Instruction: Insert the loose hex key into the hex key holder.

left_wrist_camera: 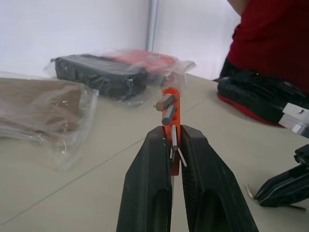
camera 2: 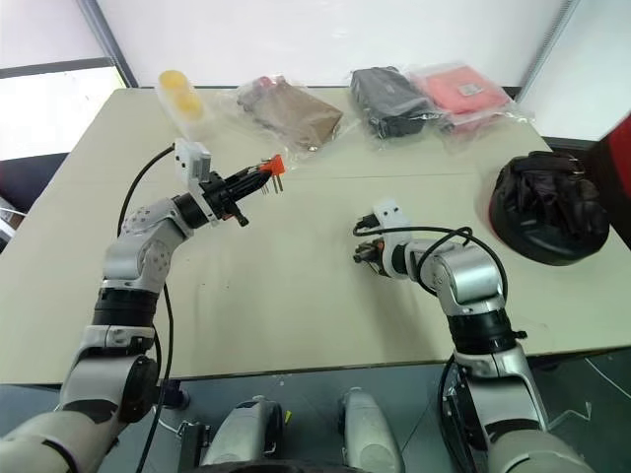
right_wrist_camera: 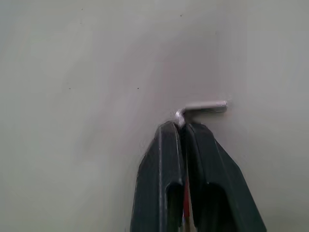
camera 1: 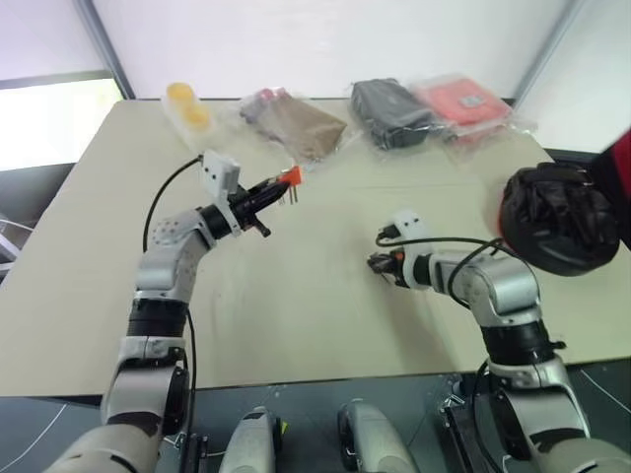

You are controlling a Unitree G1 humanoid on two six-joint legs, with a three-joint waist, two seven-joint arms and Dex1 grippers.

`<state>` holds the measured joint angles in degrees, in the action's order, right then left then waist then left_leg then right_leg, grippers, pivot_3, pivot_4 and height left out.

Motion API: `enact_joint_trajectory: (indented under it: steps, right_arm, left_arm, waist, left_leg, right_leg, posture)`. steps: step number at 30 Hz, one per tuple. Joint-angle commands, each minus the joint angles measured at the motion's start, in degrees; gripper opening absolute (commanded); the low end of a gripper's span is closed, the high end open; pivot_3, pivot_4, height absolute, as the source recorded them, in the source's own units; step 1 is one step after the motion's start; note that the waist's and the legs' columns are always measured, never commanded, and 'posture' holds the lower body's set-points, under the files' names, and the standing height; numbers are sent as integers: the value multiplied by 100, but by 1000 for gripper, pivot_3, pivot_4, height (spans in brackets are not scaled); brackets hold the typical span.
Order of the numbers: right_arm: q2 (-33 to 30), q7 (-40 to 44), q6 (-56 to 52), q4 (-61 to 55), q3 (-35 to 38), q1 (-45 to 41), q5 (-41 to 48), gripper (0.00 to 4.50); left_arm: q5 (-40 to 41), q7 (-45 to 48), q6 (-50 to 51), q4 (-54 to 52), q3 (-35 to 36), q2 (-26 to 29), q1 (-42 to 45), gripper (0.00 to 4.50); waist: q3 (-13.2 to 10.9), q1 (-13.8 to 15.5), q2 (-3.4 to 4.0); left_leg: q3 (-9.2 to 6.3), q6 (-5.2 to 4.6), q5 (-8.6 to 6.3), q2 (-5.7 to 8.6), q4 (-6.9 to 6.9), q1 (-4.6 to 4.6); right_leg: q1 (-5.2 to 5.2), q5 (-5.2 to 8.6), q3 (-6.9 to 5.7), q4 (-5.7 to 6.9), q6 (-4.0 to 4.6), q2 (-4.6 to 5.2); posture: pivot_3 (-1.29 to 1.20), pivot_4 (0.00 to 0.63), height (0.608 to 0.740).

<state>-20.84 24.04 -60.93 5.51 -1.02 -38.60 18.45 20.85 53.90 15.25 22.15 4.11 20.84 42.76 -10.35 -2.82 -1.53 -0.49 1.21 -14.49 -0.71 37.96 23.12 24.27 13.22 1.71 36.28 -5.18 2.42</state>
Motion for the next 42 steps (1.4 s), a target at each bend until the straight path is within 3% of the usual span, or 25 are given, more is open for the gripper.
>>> enact_joint_trajectory:
  steps: [1,6,15,25,42]
  right_arm:
    - [128,231,1823,477,953,-1331,312,78]
    - [426,565,2496,516,1337,-1792,819,78]
    - [1093,179,2451,-215,1561,-1503,1576,78]
    - [1143,-112,2436,-482,1565,-1351,1862,78]
    - [1155,-256,2452,-552,1467,-1124,1979,78]
  left_arm:
    - [26,1221,31,691,-321,254,551,0]
    - [99,2199,93,1870,-355,169,1466,0]
    - [-13,2560,-284,3441,-118,-321,2620,0]
    - [-192,2481,-768,4031,1,-506,2969,0]
    - [-273,2449,-851,4133,198,-603,3111,0]
  waist:
    - [-30,15,45]
    - [-30,103,46]
    - [-34,184,51]
    - [-34,165,52]
    - [-35,174,52]
  left_leg:
    - [3,0,0,2,2,11]
    - [-9,-8,-5,2,-32,46]
    - [8,-7,-3,12,-48,50]
    - [2,-7,-3,9,-19,46]
    - [2,-7,-3,9,-15,47]
  right_leg:
    - [11,0,0,2,-1,1]
    - [52,2,-21,10,-6,8]
    - [56,2,-20,-9,-6,29]
    - [57,2,-20,8,-5,21]
    - [56,2,-19,10,-5,21]
  posture:
    - [0,150,740]
    - [0,150,740]
    - [0,150,740]
    - [0,150,740]
    - [0,150,740]
